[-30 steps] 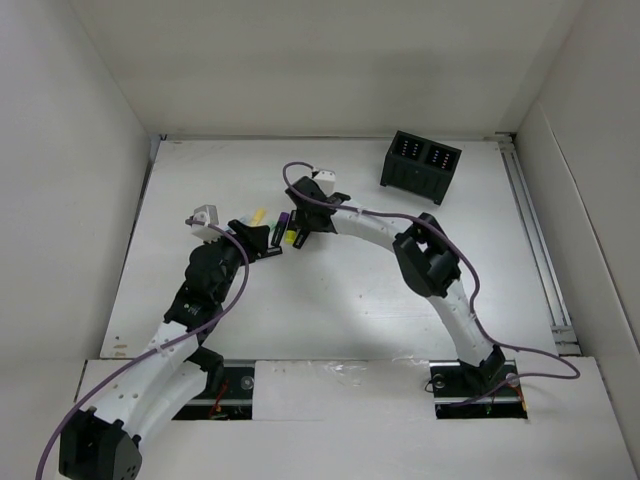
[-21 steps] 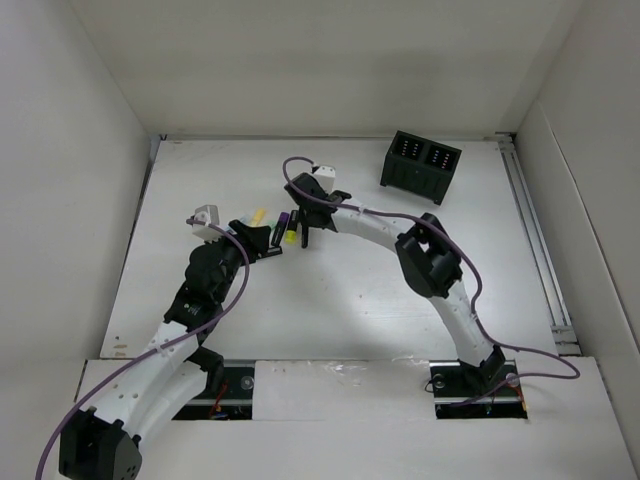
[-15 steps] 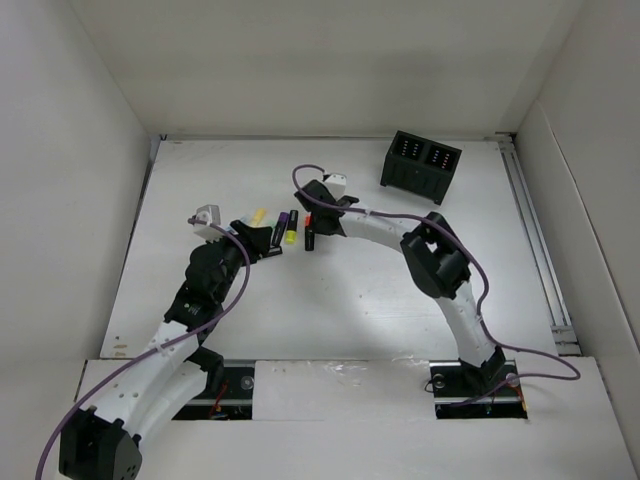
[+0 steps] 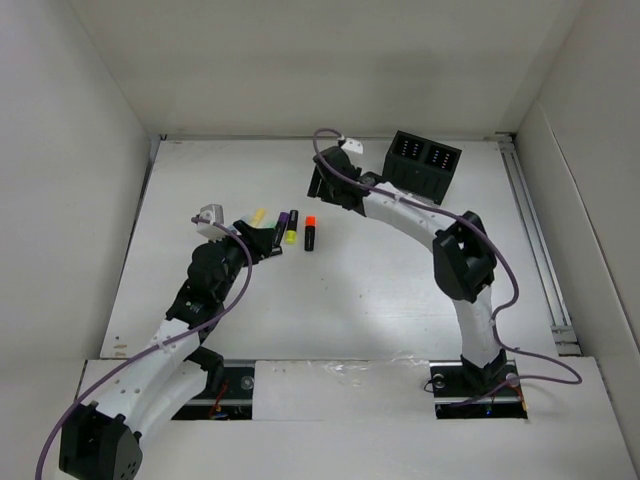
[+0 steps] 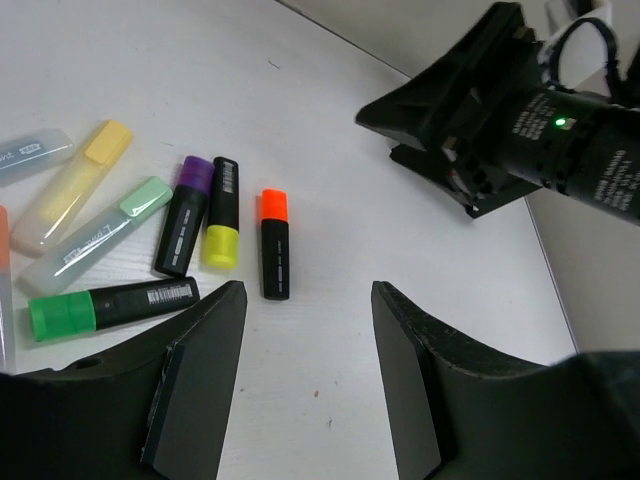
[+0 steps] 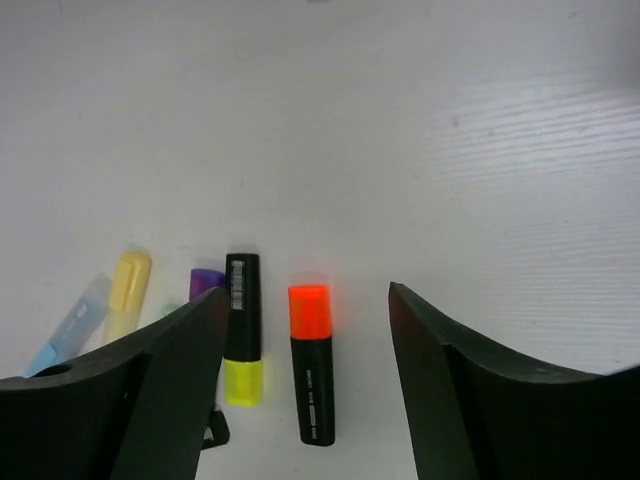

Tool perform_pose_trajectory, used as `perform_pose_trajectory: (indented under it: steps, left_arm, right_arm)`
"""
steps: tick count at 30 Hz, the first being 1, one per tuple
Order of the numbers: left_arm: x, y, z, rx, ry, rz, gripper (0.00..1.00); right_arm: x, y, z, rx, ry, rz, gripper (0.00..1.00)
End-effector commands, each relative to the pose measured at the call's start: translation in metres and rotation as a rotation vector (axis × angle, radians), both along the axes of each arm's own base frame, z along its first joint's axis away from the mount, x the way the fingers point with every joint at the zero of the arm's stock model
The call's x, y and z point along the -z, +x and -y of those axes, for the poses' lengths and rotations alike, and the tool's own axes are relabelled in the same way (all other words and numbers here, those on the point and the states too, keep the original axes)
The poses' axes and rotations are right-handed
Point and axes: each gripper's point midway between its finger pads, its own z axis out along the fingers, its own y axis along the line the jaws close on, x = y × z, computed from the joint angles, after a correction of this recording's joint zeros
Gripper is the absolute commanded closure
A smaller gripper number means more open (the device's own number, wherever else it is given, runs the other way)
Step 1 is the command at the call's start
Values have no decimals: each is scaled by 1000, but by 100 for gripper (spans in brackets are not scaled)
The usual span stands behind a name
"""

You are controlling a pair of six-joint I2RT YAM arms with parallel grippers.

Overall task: Sort the stationery into containers
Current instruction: Pick up the pen from the center of the board.

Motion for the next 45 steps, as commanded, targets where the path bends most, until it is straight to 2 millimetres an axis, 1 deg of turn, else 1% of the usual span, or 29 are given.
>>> perform_pose_trajectory:
  steps: [1,2,4,6,7,9,10,11,14,15,16,17,19,21,22,24,25,26,27,28,29,31,35,36,37,40,42,43,45]
  left_arm:
    - [-25,4,5,18,-32,65,50]
    - [-25,4,5,18,-32,65,50]
    - [-25,4,5,18,-32,65,50]
    - [-25,4,5,18,-32,65,50]
    - [-25,4,5,18,-32,65,49]
    - [-28,2,6,29,-36,73,49]
    - [-28,2,6,29,-37,74,49]
    - [-28,3,5,20,-36,74,49]
    - [-25,3,7,29,-32,62,49]
    - [-25,2,8,38,-33,62,49]
    - [-25,2,8,38,-33,62,49]
    - [-25,2,8,38,-33,62,49]
    - [-25,3,7,29,-32,62,49]
    - [-29,3,8,38,-36,70,49]
    - [-29,3,8,38,-36,70,49]
    - [-29,3,8,38,-36,70,49]
    - [-31,3,9,38,-40,79,49]
    - [-29,4,9,38,-36,70,49]
    - [-29,3,11,48,-37,70,49]
    - [-29,3,11,48,-37,70,49]
    - [-29,3,11,48,-37,70,49]
    - [-29,3,11,48,-37,70,49]
    - [-26,4,9,38,-33,62,49]
    - [-26,3,10,48,-34,61,49]
    - [-29,2,10,48,-37,70,49]
    - [-29,3,8,38,-36,70,49]
    - [-25,3,11,48,-33,58,49]
    - [-25,3,11,48,-33,58,49]
    - [-25,3,11,48,-33,58,49]
  right_arm:
    - [41,-17,-28,-83,-80,-66,29]
    - [45,-17,-28,-90,-98,-73,28]
    - [52,-20,-43,-123,-122,-83,26]
    - [56,-17,-45,-133,-139,-87,26]
    - [54,-17,-49,-140,-153,-81,26]
    - [71,-18,-48,-141,-178,-110,26]
    - [72,-17,-50,-141,-178,-109,28]
    - [78,-16,-48,-133,-191,-113,28]
    - [85,-16,-44,-125,-211,-123,36]
    - [94,-18,-41,-111,-221,-136,39]
    - [94,-18,-41,-111,-221,-137,48]
    - [100,-20,-37,-104,-237,-143,53]
    - [109,-24,-30,-97,-266,-161,66]
    - [118,-28,-21,-84,-298,-174,82]
    - [111,-28,-21,-76,-278,-160,88]
    - [107,-29,-20,-75,-265,-147,88]
    - [106,-31,-18,-75,-267,-149,84]
    - [101,-28,-16,-73,-253,-147,71]
    - [101,-28,-16,-73,-253,-147,64]
    - [101,-28,-16,-79,-260,-146,59]
    - [101,-25,-12,-70,-259,-148,57]
    - [102,-27,-10,-78,-274,-153,57]
    - [112,-30,-9,-92,-295,-178,57]
    - [116,-32,-7,-93,-301,-185,61]
    - [120,-32,-7,-87,-295,-187,67]
    - [107,-33,-8,-91,-262,-159,83]
    - [94,-28,-7,-80,-224,-118,84]
    - [70,-27,-11,-89,-177,-81,86]
    - [40,-16,-3,-68,-103,-33,87]
